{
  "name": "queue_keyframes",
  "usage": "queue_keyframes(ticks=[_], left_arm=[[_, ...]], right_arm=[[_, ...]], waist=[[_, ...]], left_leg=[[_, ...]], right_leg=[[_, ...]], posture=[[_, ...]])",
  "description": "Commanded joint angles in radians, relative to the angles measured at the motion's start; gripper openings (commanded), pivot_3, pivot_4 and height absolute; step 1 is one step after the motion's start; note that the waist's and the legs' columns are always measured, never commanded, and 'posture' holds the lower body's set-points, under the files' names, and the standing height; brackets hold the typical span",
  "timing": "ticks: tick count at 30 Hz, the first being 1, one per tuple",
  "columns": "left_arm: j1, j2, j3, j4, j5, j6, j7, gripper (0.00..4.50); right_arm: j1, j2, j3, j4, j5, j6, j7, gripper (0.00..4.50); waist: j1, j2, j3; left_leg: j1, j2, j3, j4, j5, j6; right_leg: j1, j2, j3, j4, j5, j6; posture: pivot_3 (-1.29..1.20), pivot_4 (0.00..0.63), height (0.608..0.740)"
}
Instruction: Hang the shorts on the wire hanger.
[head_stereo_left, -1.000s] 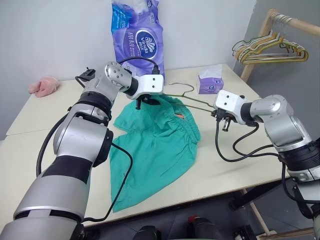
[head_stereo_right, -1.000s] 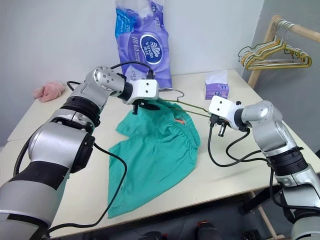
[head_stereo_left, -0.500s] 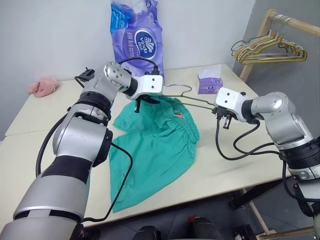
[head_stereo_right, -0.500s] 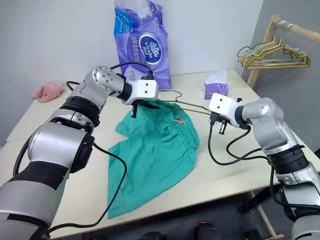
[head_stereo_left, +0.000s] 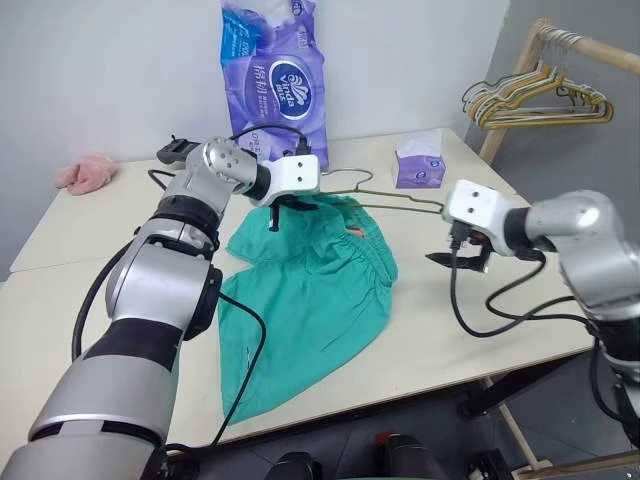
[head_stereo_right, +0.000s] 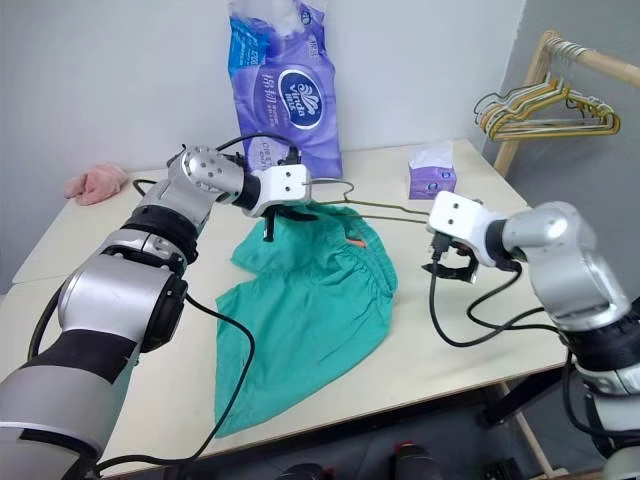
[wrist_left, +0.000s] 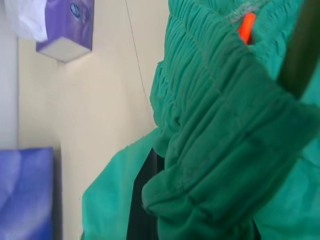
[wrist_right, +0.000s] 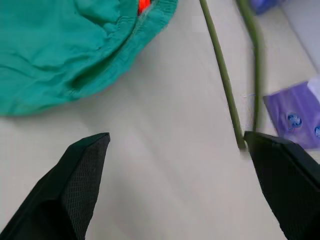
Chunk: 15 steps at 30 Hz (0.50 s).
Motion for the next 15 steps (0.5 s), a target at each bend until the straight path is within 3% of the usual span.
queue_keyframes(ticks=[1,4,8,11,15], left_arm=[[-0.006,0.039,0.036,-0.019,-0.029,0.006,0.024,0.0],[0.006,0.042,0.064,-0.026,-0.052,0.014,0.032,0.0],[0.027,0.033,0.131,-0.047,-0.132,0.03,-0.025,0.0],[0.053,0.029,0.176,-0.076,-0.193,0.067,-0.096,0.0],[0.093,0.043,0.181,-0.112,-0.214,0.089,-0.131,0.0]], right_arm=[[-0.01,-0.012,-0.068,-0.117,0.066,0.13,-0.022,4.46],[-0.014,0.054,-0.114,-0.153,0.131,0.29,-0.079,4.46],[0.023,0.277,-0.18,-0.18,0.199,0.495,-0.211,4.46],[0.037,0.424,-0.188,-0.129,0.215,0.525,-0.311,4.46],[0.035,0.515,-0.17,-0.054,0.233,0.482,-0.391,4.46]], waist=[[-0.002,-0.001,-0.001],[0.001,-0.005,-0.003],[0.001,-0.013,-0.009],[-0.002,-0.014,-0.009],[-0.008,-0.013,-0.009]], left_leg=[[0.0,0.0,0.0,0.0,0.0,0.0],[0.0,0.0,0.0,0.001,0.0,0.0],[0.0,0.0,-0.001,0.002,0.0,0.0],[-0.001,-0.001,-0.001,0.003,0.0,0.0],[-0.001,-0.002,-0.001,0.003,0.0,0.0]], right_leg=[[0.0,0.0,0.0,0.001,0.0,0.0],[0.0,0.0,0.0,0.0,0.0,0.0],[0.0,-0.001,-0.001,0.002,0.0,0.0],[-0.001,-0.002,-0.001,0.005,0.0,0.0],[-0.002,-0.003,0.0,0.006,0.0,0.0]], posture=[[-0.12,0.0,0.74],[-0.13,0.0,0.74],[-0.14,0.0,0.74],[-0.13,0.0,0.74],[-0.12,0.0,0.74]])
